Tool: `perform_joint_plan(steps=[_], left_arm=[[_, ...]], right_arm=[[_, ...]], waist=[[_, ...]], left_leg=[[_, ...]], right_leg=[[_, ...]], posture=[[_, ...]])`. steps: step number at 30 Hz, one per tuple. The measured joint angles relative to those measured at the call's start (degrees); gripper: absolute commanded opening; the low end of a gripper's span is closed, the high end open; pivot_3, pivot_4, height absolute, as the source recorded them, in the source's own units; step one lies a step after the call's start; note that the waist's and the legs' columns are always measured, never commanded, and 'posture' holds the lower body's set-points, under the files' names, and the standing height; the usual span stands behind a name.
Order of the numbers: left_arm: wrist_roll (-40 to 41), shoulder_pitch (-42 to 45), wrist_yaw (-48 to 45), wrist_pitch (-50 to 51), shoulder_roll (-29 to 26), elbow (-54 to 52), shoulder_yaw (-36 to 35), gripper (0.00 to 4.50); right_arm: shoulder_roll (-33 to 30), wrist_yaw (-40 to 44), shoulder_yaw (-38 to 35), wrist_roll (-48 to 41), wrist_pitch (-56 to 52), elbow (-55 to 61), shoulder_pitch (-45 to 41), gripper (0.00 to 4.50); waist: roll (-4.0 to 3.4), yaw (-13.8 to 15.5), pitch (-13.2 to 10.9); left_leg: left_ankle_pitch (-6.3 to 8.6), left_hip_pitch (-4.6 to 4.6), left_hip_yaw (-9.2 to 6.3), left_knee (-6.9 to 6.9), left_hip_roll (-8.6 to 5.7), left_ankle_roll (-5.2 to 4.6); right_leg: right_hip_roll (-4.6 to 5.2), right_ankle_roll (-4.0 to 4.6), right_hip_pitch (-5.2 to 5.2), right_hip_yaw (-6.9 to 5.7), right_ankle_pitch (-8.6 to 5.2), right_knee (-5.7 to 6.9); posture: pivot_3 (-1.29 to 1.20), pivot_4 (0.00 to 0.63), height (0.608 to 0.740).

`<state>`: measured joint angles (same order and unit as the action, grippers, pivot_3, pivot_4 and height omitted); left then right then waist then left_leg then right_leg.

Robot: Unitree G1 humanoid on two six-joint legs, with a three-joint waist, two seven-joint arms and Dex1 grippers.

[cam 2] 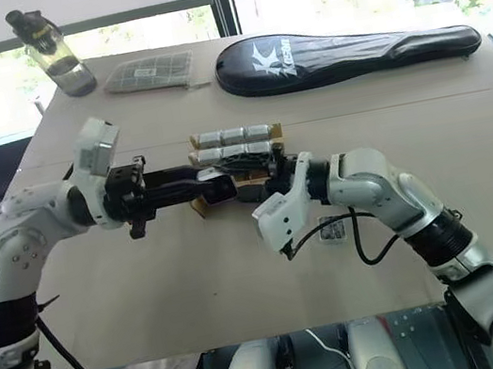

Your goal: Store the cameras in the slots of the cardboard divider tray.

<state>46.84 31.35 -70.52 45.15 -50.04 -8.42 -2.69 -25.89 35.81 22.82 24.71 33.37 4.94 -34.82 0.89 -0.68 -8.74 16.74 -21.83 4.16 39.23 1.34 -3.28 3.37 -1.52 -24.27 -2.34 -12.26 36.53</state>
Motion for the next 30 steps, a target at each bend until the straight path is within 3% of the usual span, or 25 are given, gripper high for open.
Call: perform_joint_plan(steps=[11, 20, 21, 25, 30], left_arm=[[-7.65, 8.34, -11.86, -1.06, -1.62, 7.91, 7.67, 0.69], [-10.79, 9.32, -13.43, -2.47, -0.30, 9.33, 8.84, 0.69], [-11.06, 9.58, -13.18, -2.96, 0.30, 9.74, 8.80, 0.69], [-12.23, 10.27, -12.67, -3.37, 1.57, 10.47, 8.99, 0.69], [-13.51, 11.44, -12.29, -4.10, 1.96, 12.40, 8.98, 0.69]], right_arm=[[-0.76, 0.19, 1.21, 0.12, 2.99, -2.15, -0.97, 1.84], [-0.86, 0.53, 1.47, 0.13, 3.11, -2.88, -0.99, 1.84], [-0.93, 0.51, 1.17, 0.13, 2.95, -2.88, -0.99, 2.87], [0.30, 0.01, 1.12, 0.04, 2.97, -1.51, -1.10, 4.35], [0.32, -0.11, 1.11, 0.06, 1.64, -1.42, -1.13, 4.35]], waist=[[0.09, -0.03, -0.05], [0.17, 0.06, -0.10], [0.19, 0.09, -0.11], [0.20, -0.07, -0.12], [0.21, -0.04, -0.12]], left_leg=[[0.00, -0.21, 0.06, -0.01, -0.01, -0.01], [0.00, -0.22, 0.07, 0.01, 0.00, -0.01], [0.00, -0.23, 0.06, 0.03, 0.00, -0.01], [0.00, -0.23, 0.07, 0.03, 0.00, -0.01], [0.00, -0.23, 0.07, 0.03, 0.00, -0.01]], right_leg=[[-0.03, -0.01, -0.32, 0.09, 0.00, 0.14], [-0.03, -0.01, -0.36, 0.11, 0.00, 0.20], [-0.03, -0.01, -0.36, 0.10, 0.00, 0.20], [-0.03, -0.01, -0.38, 0.12, 0.01, 0.21], [-0.03, -0.01, -0.38, 0.11, 0.00, 0.22]], posture=[[0.00, 0.150, 0.740], [0.00, 0.150, 0.740], [0.00, 0.150, 0.740], [0.00, 0.150, 0.740], [0.00, 0.150, 0.740]])
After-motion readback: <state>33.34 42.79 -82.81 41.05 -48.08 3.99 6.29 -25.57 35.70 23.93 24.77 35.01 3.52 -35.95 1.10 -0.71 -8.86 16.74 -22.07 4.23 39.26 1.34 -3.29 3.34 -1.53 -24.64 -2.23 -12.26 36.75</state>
